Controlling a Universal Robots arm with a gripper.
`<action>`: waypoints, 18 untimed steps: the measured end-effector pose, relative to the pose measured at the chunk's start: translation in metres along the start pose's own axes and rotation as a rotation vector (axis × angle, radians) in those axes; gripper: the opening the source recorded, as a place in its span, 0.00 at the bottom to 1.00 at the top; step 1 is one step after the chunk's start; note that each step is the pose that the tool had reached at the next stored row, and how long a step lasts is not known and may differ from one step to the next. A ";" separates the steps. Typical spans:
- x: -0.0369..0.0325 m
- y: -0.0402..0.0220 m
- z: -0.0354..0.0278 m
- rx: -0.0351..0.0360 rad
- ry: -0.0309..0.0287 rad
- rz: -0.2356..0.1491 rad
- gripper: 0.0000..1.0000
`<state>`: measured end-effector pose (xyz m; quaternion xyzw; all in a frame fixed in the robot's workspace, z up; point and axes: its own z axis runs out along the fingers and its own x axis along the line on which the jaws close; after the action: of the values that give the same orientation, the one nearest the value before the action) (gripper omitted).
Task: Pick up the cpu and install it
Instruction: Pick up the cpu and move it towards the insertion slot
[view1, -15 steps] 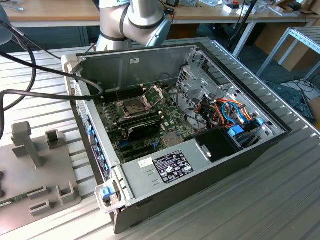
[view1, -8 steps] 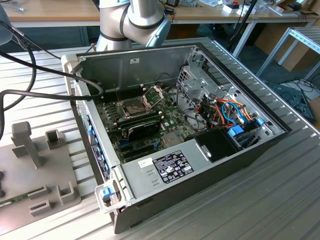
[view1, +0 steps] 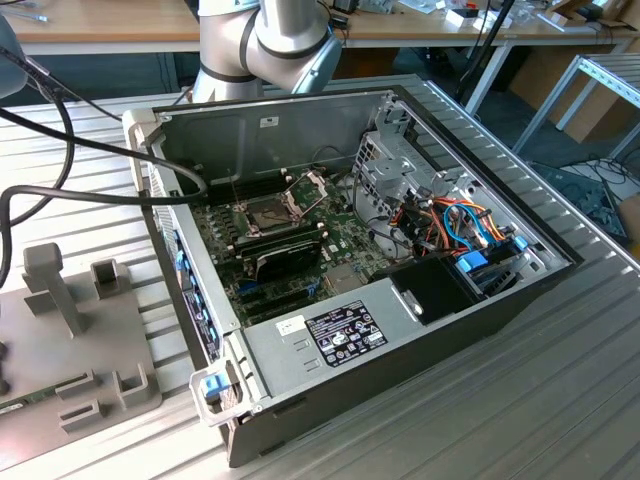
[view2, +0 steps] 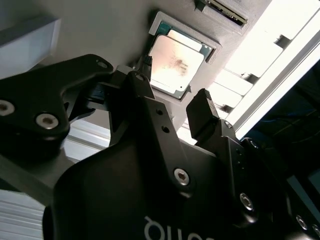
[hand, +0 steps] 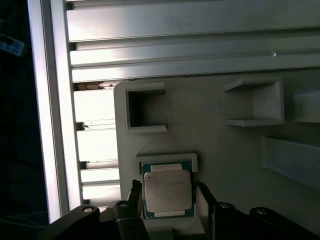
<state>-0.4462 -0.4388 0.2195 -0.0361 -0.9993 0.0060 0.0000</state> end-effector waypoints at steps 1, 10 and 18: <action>0.0000 0.0000 0.0014 0.0001 -0.0002 0.000 0.56; 0.0000 0.0001 0.0072 0.0016 0.0001 0.000 0.56; 0.0000 -0.0017 0.0081 0.0015 0.0000 0.000 0.56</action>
<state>-0.4463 -0.4407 0.2114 -0.0362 -0.9993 0.0067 0.0000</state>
